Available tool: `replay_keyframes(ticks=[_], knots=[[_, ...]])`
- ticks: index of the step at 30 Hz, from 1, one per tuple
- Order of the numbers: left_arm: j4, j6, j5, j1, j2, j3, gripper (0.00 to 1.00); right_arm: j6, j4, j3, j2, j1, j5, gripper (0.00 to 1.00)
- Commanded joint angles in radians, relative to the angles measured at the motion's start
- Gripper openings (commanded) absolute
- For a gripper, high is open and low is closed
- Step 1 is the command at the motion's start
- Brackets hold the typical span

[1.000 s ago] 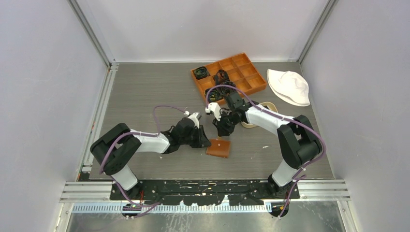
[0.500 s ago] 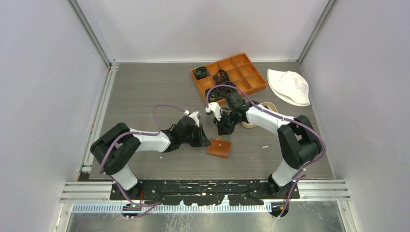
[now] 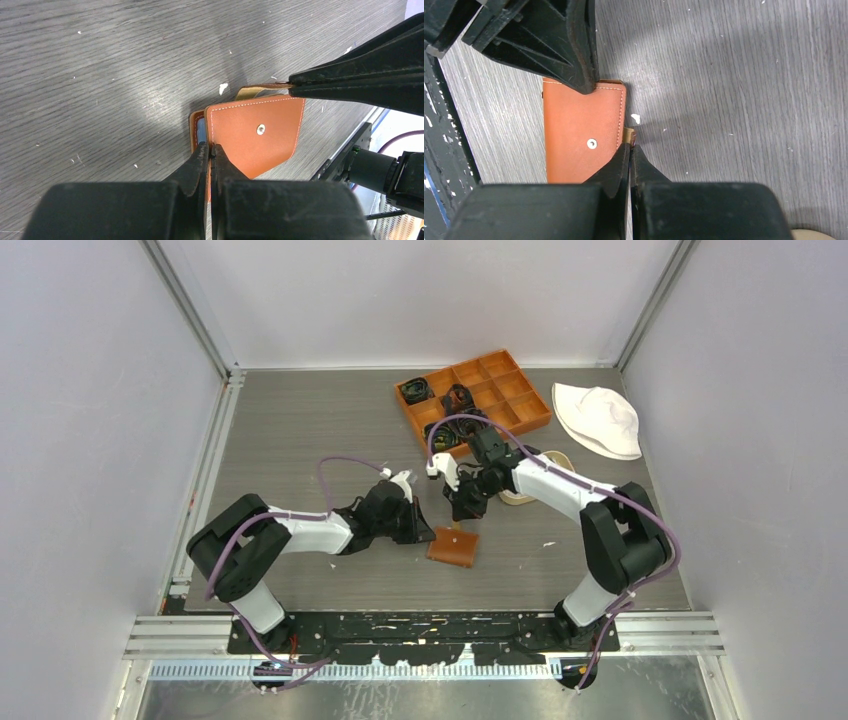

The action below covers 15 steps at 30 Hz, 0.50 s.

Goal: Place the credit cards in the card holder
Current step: Close the card holder at the center of the board.

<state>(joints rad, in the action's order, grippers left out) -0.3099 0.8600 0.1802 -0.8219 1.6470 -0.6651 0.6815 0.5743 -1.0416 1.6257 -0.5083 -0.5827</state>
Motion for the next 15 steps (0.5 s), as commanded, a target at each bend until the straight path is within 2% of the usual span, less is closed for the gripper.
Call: replay_keyframes(ticks=[1,9,15], knots=[[-0.031,-0.011,0.016,0.013,-0.005,0.007,0.0,0.066,0.006,0.006,-0.074,0.002,-0.025,0.01],[-0.15,-0.033,0.05,0.016,-0.089,0.055,0.16,0.156,-0.008,0.077,-0.122,-0.01,-0.042,0.01],[-0.069,-0.091,-0.021,0.017,-0.214,0.085,0.27,0.161,-0.039,0.098,-0.115,-0.01,-0.011,0.01]])
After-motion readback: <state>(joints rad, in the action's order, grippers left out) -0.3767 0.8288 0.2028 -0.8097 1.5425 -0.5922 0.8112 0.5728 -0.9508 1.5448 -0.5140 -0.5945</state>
